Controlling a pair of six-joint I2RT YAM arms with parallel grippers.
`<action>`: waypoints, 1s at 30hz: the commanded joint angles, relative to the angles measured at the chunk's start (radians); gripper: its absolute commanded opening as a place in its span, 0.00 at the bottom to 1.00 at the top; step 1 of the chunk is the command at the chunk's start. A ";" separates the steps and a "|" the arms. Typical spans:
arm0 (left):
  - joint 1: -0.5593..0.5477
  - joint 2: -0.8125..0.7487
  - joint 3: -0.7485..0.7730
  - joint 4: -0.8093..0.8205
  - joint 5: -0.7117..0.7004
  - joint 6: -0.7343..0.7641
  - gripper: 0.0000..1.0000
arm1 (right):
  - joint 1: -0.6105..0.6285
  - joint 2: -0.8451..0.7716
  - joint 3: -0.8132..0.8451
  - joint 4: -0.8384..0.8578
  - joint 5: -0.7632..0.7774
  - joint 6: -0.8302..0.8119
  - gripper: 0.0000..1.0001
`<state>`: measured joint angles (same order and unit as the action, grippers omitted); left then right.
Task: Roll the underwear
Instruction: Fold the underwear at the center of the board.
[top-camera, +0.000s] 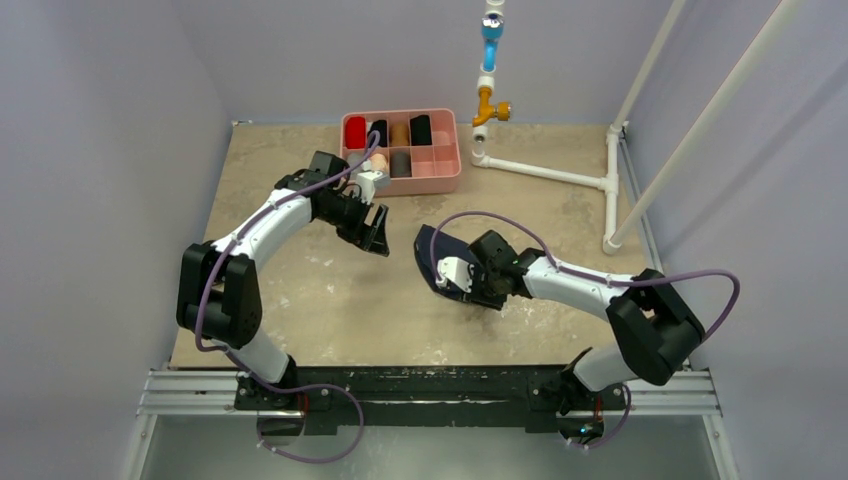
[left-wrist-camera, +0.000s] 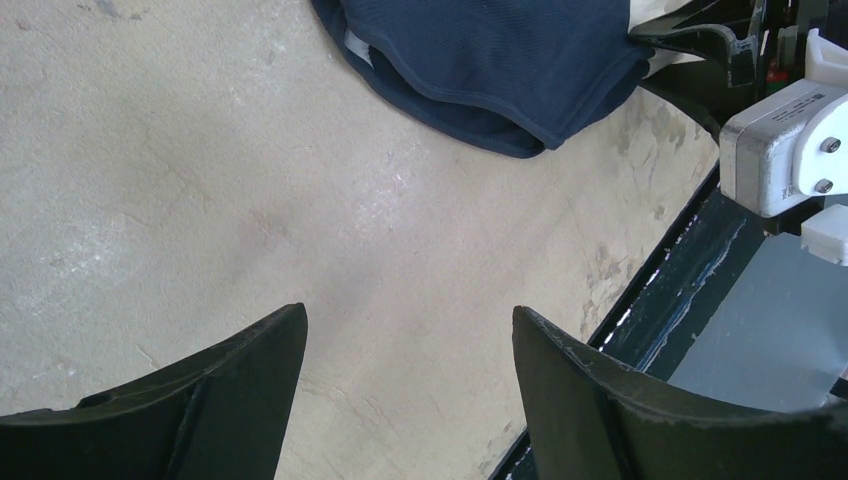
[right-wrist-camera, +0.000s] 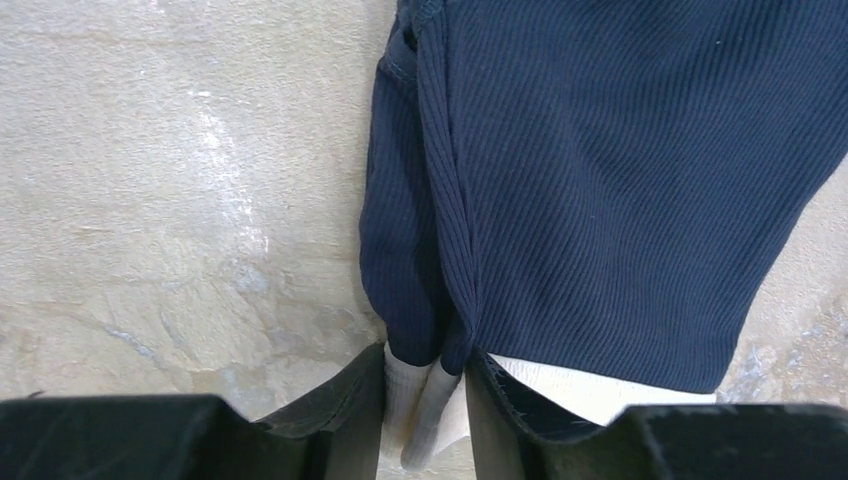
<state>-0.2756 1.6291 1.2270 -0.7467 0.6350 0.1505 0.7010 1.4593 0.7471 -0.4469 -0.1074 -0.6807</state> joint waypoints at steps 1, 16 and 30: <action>0.008 -0.021 0.012 0.024 0.002 0.028 0.74 | 0.001 0.023 -0.010 -0.025 0.009 0.012 0.30; 0.007 -0.165 -0.185 0.253 -0.006 0.103 0.69 | -0.076 -0.059 0.116 -0.165 -0.182 -0.007 0.14; -0.234 -0.372 -0.355 0.389 -0.072 0.372 0.57 | -0.265 -0.002 0.189 -0.257 -0.455 -0.089 0.01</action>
<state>-0.3996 1.3064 0.9226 -0.4515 0.6144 0.3897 0.4808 1.4357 0.8680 -0.6518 -0.4225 -0.7250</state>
